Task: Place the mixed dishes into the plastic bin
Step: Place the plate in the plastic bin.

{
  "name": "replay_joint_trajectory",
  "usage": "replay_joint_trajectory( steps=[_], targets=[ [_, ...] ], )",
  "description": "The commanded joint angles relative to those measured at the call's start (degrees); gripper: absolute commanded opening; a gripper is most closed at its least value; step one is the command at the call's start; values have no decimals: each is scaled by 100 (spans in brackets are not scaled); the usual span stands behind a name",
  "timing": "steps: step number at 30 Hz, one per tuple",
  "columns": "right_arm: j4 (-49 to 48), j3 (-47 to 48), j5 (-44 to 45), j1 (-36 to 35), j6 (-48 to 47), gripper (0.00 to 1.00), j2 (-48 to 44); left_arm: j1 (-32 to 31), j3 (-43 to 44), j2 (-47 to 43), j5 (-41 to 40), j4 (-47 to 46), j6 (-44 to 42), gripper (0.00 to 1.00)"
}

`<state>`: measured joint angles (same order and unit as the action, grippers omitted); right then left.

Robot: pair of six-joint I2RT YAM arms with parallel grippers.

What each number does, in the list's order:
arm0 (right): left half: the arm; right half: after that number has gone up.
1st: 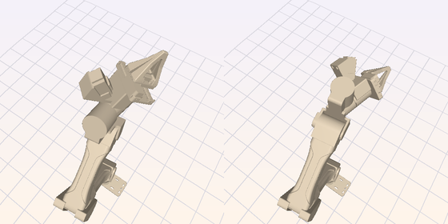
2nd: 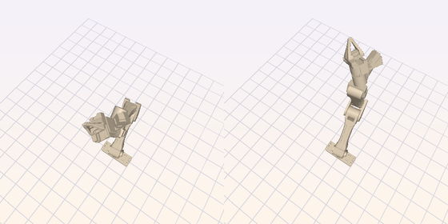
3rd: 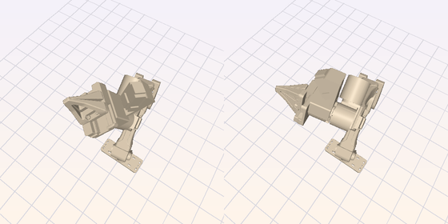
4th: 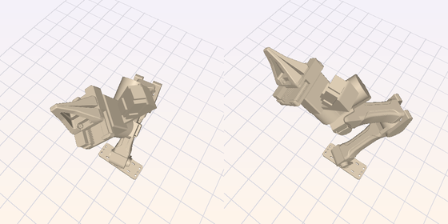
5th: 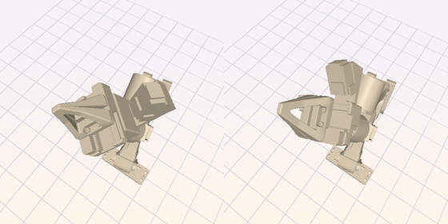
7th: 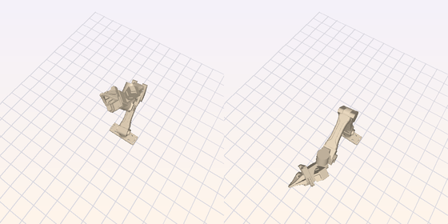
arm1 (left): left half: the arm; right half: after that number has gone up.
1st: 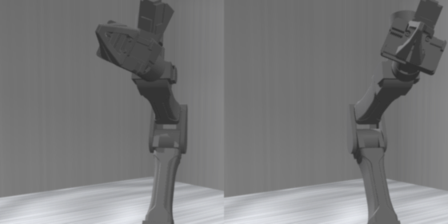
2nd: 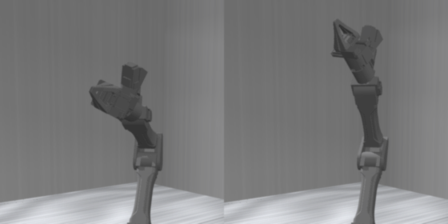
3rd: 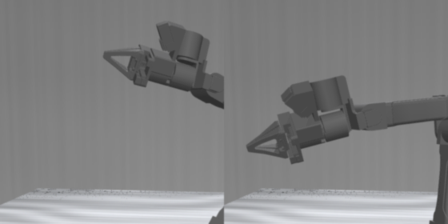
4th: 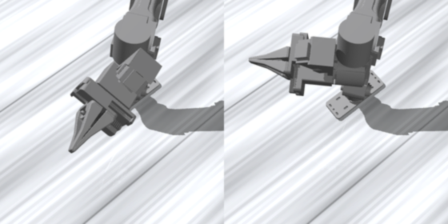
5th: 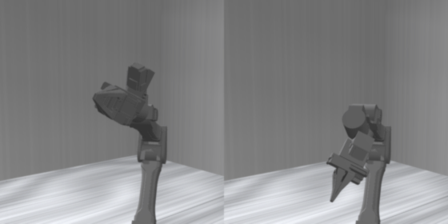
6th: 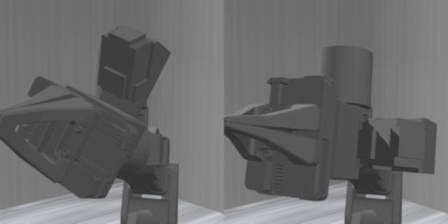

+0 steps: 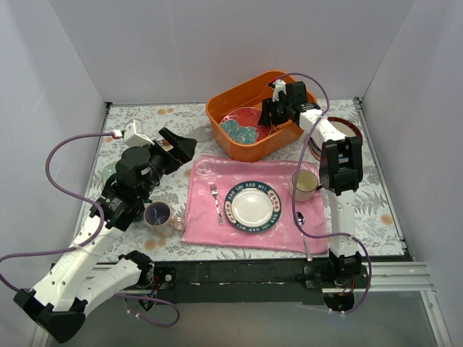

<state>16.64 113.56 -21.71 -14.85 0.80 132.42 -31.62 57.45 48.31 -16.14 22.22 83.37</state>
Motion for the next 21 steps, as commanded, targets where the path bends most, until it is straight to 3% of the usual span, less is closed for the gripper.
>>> replay_joint_trajectory(
  steps=[1,6,13,21],
  targets=[
    [-170,360,211,-70,-527,64,-155,24,-59,-68,-91,-42,-23,98],
    [-39,378,89,-70,-1028,69,-348,15,-59,-103,-65,-68,-23,98],
    [295,562,-755,-79,-1898,74,-778,24,-102,-226,-38,-130,-58,98],
    [761,492,-1096,-36,-2654,79,-1982,24,-225,-428,-64,-270,-128,98]
  ],
)
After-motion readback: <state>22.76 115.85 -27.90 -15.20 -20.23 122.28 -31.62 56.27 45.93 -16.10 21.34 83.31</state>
